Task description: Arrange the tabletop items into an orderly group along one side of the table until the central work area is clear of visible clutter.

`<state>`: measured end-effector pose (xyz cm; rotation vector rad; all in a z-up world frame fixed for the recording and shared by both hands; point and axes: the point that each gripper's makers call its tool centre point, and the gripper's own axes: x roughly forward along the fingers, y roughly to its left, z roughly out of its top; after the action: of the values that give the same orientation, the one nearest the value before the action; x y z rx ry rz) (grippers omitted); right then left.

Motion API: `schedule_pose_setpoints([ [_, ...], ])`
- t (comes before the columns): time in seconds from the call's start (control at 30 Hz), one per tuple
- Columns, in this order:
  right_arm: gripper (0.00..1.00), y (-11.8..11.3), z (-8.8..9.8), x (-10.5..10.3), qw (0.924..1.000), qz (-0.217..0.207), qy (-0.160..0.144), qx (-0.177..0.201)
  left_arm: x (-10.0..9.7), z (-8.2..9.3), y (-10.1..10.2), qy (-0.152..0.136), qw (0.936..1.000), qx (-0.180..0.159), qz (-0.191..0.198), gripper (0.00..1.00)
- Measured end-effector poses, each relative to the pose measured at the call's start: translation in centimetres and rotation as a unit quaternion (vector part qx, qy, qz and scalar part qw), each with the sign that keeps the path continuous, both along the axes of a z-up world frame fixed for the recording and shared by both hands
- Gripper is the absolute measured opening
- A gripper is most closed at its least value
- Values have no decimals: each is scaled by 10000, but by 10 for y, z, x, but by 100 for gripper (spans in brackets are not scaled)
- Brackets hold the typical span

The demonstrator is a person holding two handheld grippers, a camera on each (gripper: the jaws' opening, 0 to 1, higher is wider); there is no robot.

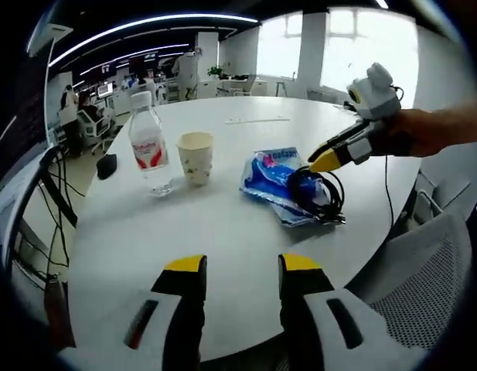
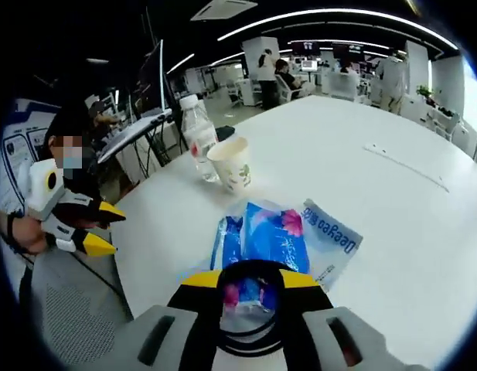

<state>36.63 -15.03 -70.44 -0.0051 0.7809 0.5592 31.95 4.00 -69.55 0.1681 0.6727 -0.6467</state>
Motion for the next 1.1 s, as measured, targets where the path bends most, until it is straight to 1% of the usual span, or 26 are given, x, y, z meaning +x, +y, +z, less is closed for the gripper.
schedule_pose_setpoints([
  [0.1,25,-12,-1,-8,9998,-204,20,7,0,0,0,17,10000,10,5,36],
  [0.2,24,-27,-4,-17,9982,-584,51,145,-1,-2,-1,49,10000,41,-19,36],
  [0.23,24,-29,-4,-20,9979,-630,62,148,-1,-3,-2,65,10000,52,-39,36],
  [0.3,24,-37,-9,-27,9971,-738,113,124,-2,-4,-4,81,9999,83,-91,36],
  [0.33,24,-42,-10,-30,9960,-867,154,176,-3,-4,-5,81,9999,95,-114,36],
  [0.43,24,-49,-14,-34,9933,-1078,232,336,-4,-5,-6,81,9997,141,-167,36],
  [0.5,24,-53,-16,-35,9922,-1160,261,370,-4,-5,-6,88,9997,145,-171,36],
  [0.53,24,-53,-16,-35,9914,-1210,270,414,-4,-5,-5,88,9997,145,-168,36],
  [0.57,24,-54,-16,-34,9893,-1319,303,547,-3,-4,-5,83,9998,137,-149,36],
  [0.67,23,-50,-17,-32,9860,-1431,360,773,-2,-2,-4,79,9999,77,-87,36],
  [0.8,23,-46,-19,-26,9850,-1474,374,813,-1,-2,-1,121,9999,6,-8,37],
  [0.9,23,-45,-21,-19,9852,-1492,400,745,0,-1,0,112,9999,-30,32,37],
  [1.0,23,-43,-19,-8,9836,-1557,373,832,1,1,0,109,9999,-83,73,37],
  [1.1,22,-37,-25,-2,9851,-1472,450,772,2,2,0,118,9998,-152,109,38],
])
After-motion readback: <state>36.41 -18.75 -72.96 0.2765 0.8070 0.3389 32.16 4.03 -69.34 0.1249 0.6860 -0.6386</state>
